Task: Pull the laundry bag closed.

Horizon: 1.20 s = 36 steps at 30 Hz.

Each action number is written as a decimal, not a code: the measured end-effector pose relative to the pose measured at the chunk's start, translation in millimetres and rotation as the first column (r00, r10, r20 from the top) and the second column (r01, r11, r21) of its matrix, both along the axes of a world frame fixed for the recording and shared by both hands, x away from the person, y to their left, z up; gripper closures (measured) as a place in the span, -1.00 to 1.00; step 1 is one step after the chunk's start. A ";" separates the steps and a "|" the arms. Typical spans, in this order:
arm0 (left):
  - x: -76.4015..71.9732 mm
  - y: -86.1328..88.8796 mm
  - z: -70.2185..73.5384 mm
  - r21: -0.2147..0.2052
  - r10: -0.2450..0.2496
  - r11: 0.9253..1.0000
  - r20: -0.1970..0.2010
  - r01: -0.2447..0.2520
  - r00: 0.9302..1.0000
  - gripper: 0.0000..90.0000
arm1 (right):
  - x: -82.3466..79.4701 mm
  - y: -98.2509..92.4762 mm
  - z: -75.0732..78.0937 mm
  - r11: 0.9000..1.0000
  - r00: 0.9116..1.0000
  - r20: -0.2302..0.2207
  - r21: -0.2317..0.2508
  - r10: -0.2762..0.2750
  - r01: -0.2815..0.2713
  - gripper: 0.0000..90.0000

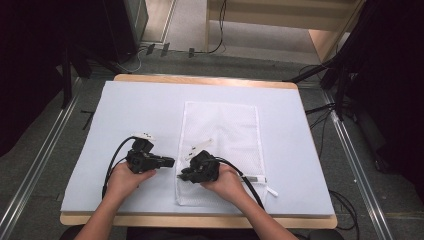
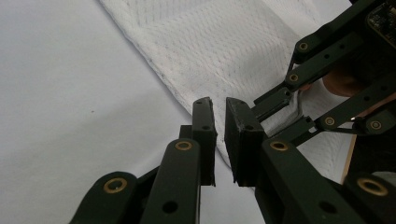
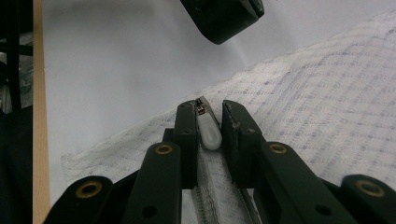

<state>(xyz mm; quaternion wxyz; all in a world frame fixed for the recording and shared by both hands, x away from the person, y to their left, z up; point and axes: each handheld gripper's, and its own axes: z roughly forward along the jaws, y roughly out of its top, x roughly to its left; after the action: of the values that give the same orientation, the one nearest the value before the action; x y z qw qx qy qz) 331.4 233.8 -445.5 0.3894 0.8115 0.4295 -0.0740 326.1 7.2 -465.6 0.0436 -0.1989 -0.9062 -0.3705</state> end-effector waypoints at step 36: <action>-8.0 -25.3 -13.7 0.144 -0.056 0.988 0.029 0.051 0.998 1.00 | -13.3 -3.0 -0.3 1.000 0.998 0.059 0.003 -0.028 0.027 0.85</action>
<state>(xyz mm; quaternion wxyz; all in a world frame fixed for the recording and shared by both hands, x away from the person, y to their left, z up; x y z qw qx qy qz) 323.3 208.5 -459.2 0.3349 0.8497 0.4053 -0.0397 312.7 4.2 -465.9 0.0118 -0.2003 -0.9040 -0.3776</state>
